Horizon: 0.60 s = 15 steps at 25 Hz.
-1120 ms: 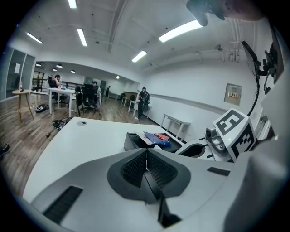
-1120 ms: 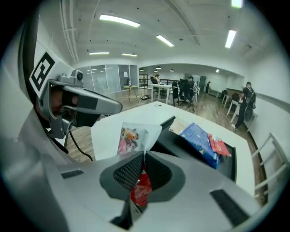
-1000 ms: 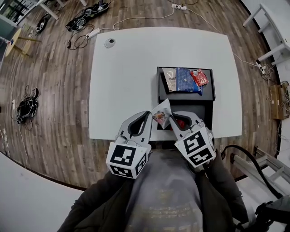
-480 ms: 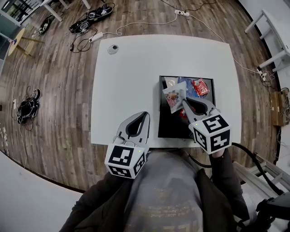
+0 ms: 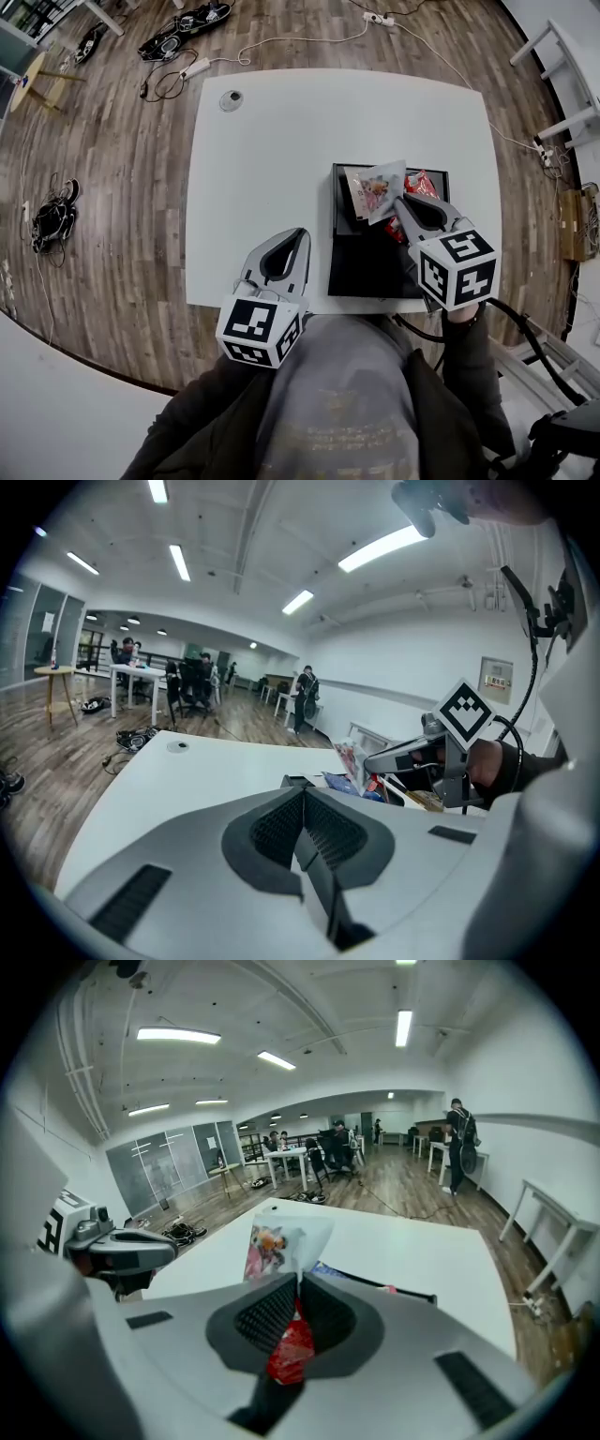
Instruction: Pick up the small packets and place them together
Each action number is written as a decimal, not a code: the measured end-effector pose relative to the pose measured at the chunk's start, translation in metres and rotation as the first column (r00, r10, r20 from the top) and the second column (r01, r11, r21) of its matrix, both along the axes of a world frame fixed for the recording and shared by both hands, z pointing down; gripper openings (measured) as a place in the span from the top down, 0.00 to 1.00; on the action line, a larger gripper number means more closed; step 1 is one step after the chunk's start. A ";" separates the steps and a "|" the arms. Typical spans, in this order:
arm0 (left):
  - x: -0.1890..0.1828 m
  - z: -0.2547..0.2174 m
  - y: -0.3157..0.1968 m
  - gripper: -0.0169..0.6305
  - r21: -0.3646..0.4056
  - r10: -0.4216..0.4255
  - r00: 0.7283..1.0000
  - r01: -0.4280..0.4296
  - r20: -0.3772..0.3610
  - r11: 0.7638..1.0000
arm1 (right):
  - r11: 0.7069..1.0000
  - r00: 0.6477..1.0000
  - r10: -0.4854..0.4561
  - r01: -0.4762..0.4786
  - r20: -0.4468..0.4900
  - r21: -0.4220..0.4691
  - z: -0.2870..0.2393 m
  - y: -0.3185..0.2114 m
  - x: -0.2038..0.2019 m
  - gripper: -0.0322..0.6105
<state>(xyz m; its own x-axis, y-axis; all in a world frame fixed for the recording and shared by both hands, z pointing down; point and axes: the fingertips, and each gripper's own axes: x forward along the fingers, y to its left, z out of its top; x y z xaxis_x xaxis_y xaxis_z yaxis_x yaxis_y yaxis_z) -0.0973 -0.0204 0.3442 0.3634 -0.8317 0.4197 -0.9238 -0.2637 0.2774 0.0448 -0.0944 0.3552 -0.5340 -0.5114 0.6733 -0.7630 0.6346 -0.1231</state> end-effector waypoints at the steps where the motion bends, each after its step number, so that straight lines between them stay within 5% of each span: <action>1: 0.001 0.001 -0.001 0.96 -0.002 0.004 1.000 -0.004 -0.001 1.000 | 1.000 1.000 0.002 -0.002 0.000 -0.003 0.001 0.000 0.000 0.91; 15: 0.004 0.007 0.002 0.96 -0.011 0.014 1.000 -0.014 -0.021 1.000 | 0.997 0.998 0.068 -0.068 -0.005 -0.027 -0.005 -0.011 0.021 0.91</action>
<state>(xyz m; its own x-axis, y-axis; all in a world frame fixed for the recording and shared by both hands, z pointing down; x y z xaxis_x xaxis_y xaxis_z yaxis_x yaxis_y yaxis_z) -0.0937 -0.0188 0.3517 0.3837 -0.8220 0.4208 -0.9141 -0.2733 0.2995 0.0654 -0.1058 0.3505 -0.4962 -0.5277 0.6895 -0.8045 0.5779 -0.1367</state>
